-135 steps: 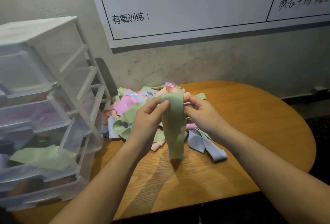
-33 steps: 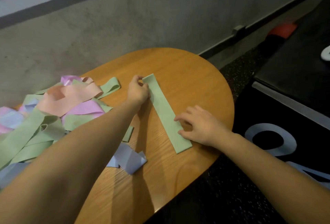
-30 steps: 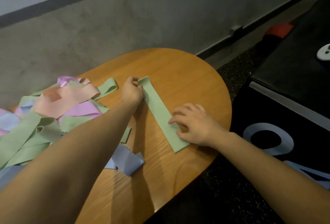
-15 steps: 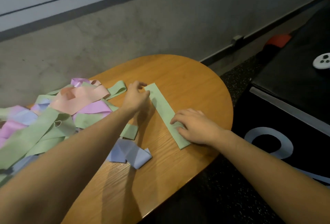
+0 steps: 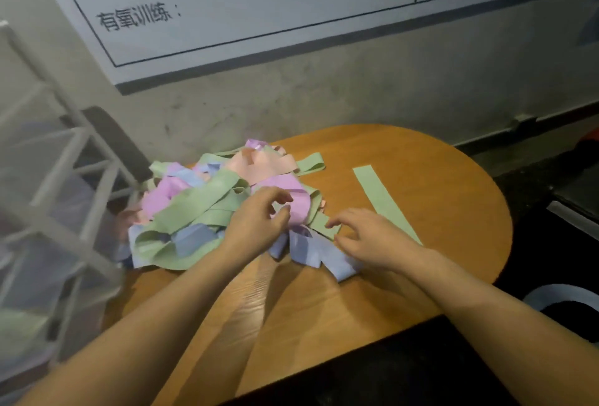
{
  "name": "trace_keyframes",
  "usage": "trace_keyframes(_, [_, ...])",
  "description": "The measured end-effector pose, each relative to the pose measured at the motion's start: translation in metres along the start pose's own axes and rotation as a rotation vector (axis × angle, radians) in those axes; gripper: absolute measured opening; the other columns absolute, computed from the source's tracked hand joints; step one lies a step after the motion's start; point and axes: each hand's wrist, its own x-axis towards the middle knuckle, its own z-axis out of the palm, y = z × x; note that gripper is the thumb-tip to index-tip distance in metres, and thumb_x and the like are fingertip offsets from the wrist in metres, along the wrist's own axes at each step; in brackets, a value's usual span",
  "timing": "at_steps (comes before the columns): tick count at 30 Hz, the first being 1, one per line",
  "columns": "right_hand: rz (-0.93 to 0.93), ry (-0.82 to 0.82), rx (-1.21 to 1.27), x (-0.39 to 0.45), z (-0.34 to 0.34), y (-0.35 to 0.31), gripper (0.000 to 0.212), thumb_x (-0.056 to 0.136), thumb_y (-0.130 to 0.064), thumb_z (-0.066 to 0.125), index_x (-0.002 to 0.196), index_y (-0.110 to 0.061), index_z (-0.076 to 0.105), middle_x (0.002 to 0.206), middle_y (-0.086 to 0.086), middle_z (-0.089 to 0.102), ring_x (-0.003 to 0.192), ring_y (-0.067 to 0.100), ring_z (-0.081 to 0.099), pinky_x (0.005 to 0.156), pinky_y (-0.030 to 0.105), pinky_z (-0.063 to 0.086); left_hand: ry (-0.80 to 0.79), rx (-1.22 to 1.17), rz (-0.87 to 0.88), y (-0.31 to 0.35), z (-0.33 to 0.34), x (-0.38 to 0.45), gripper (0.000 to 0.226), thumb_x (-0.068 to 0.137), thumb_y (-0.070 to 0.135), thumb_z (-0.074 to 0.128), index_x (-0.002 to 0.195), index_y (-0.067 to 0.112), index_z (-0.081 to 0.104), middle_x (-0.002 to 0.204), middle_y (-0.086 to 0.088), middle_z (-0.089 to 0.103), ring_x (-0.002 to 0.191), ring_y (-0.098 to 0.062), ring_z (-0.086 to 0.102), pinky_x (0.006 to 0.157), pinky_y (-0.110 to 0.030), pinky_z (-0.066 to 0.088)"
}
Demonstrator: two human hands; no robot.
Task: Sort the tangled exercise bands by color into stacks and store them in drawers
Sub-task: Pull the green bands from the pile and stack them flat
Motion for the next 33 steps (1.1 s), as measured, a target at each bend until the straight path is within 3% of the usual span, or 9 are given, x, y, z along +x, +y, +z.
trace_keyframes(6, [-0.091, 0.062, 0.075, 0.016, 0.019, -0.058, 0.025, 0.096, -0.022, 0.058, 0.119, -0.025, 0.067, 0.117, -0.009, 0.067, 0.107, 0.01, 0.059, 0.082, 0.022, 0.043, 0.102, -0.008, -0.112, -0.049, -0.033, -0.048, 0.011, 0.094, 0.023, 0.063, 0.104, 0.027, 0.065, 0.105, 0.011, 0.064, 0.099, -0.012, 0.058, 0.084, -0.032, 0.05])
trace_keyframes(11, [-0.085, 0.07, 0.153, 0.046, 0.034, -0.096, 0.025, 0.095, -0.026, 0.057, 0.119, -0.03, 0.065, 0.11, -0.014, 0.068, 0.098, 0.004, 0.061, 0.082, 0.028, 0.054, 0.209, -0.019, -0.18, -0.085, -0.058, -0.069, 0.015, 0.092, 0.02, 0.067, 0.106, 0.023, 0.068, 0.105, 0.012, 0.062, 0.106, -0.01, 0.056, 0.096, -0.033, 0.046])
trace_keyframes(15, [-0.132, 0.089, 0.174, 0.083, 0.042, -0.122, 0.028, 0.094, -0.02, 0.058, 0.12, -0.027, 0.066, 0.109, -0.012, 0.067, 0.1, 0.004, 0.061, 0.079, 0.014, 0.046, 0.285, -0.038, -0.236, -0.107, -0.069, -0.071, 0.014, 0.093, 0.02, 0.064, 0.105, 0.026, 0.064, 0.107, 0.011, 0.059, 0.106, -0.009, 0.052, 0.095, -0.031, 0.043])
trace_keyframes(20, [-0.198, 0.026, 0.087, 0.134, 0.048, -0.15, 0.036, 0.093, -0.015, 0.059, 0.127, -0.026, 0.061, 0.122, -0.007, 0.064, 0.113, 0.01, 0.057, 0.096, 0.03, 0.049, 0.372, -0.072, -0.28, -0.126, -0.069, -0.061, 0.024, 0.091, 0.018, 0.066, 0.115, 0.022, 0.064, 0.116, 0.006, 0.06, 0.113, -0.011, 0.05, 0.099, -0.033, 0.043])
trace_keyframes(24, [-0.405, -0.031, -0.327, 0.178, 0.058, -0.159, 0.045, 0.089, -0.02, 0.059, 0.134, -0.025, 0.056, 0.136, -0.003, 0.058, 0.127, 0.019, 0.049, 0.105, 0.04, 0.043, 0.373, -0.066, -0.286, -0.14, -0.071, -0.053, 0.035, 0.086, 0.017, 0.072, 0.118, 0.024, 0.061, 0.121, 0.007, 0.057, 0.116, -0.01, 0.046, 0.1, -0.036, 0.045])
trace_keyframes(26, [-0.445, -0.079, -0.385, 0.195, 0.065, -0.162, 0.052, 0.089, -0.023, 0.06, 0.14, -0.025, 0.051, 0.141, -0.001, 0.055, 0.13, 0.021, 0.048, 0.105, 0.042, 0.043, 0.364, -0.063, -0.304, -0.145, -0.074, -0.05, 0.036, 0.086, 0.019, 0.073, 0.12, 0.025, 0.06, 0.122, 0.008, 0.056, 0.117, -0.01, 0.046, 0.101, -0.034, 0.045])
trace_keyframes(31, [-0.368, -0.152, -0.461, 0.224, 0.08, -0.157, 0.077, 0.083, -0.044, 0.07, 0.149, -0.031, 0.033, 0.142, 0.001, 0.055, 0.133, 0.024, 0.047, 0.115, 0.049, 0.024, 0.34, -0.062, -0.317, -0.145, -0.08, -0.049, 0.038, 0.087, 0.02, 0.073, 0.122, 0.025, 0.06, 0.126, 0.007, 0.056, 0.119, -0.01, 0.045, 0.102, -0.03, 0.043])
trace_keyframes(33, [-0.358, -0.136, -0.448, 0.224, 0.083, -0.15, 0.072, 0.082, -0.049, 0.07, 0.145, -0.033, 0.038, 0.139, -0.002, 0.059, 0.13, 0.023, 0.05, 0.116, 0.052, 0.019, 0.321, -0.052, -0.324, -0.144, -0.081, -0.051, 0.039, 0.087, 0.022, 0.072, 0.124, 0.026, 0.058, 0.128, 0.008, 0.055, 0.119, -0.008, 0.045, 0.103, -0.032, 0.045])
